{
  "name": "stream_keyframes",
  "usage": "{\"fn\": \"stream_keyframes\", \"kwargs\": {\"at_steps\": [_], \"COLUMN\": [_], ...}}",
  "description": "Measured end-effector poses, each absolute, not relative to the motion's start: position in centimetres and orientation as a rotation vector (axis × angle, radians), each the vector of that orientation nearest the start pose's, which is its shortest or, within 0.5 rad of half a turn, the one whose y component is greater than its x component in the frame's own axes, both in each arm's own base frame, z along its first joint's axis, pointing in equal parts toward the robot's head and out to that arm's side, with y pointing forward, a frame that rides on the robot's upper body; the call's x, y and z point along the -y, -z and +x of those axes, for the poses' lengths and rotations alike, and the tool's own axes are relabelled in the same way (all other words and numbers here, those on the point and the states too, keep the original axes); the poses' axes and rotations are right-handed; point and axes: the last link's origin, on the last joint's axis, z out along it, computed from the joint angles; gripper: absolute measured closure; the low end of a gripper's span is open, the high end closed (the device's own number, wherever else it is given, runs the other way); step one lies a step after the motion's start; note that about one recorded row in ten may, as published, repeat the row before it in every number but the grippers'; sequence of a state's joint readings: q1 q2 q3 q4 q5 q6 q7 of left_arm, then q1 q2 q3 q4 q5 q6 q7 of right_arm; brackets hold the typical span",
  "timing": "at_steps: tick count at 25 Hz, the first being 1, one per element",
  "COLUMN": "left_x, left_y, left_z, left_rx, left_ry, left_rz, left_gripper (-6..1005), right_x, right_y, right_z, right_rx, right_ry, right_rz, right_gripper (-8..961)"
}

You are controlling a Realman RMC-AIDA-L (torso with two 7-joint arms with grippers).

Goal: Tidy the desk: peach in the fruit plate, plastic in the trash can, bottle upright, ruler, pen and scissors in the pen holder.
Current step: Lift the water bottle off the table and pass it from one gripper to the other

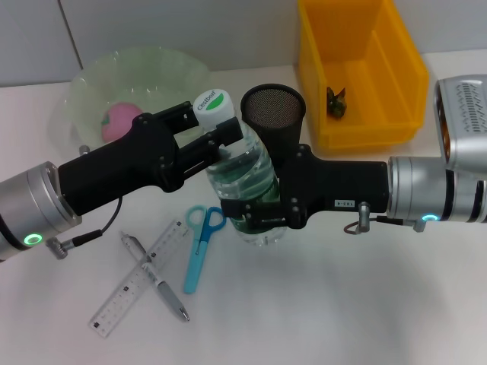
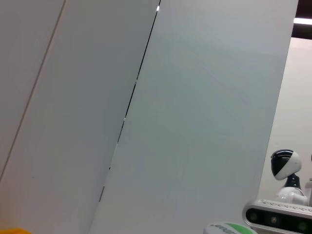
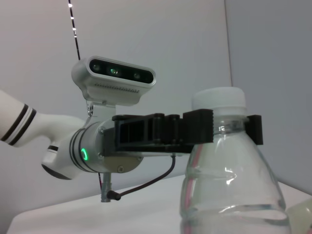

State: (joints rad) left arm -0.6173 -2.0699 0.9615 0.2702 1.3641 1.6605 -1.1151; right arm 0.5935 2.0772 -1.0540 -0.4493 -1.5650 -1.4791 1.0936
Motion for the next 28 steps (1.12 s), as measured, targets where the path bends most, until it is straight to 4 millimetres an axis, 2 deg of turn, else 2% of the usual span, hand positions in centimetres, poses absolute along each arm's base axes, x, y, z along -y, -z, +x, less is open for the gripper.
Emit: {"fn": "stream_keyframes", "kwargs": {"at_steps": [28], "left_x": [-32.68], "left_y": [3.05], "left_z": [-20.27], "left_rx": [0.514], "left_ry": [1.372], "left_rz": [-2.567], "left_gripper": [549], "right_x": [-33.75], "right_y": [4.98], "right_z": [20.77], "right_rx": [-0.303], "right_ry": [-0.812], "right_rz": [-2.853], "right_gripper": [137]}}
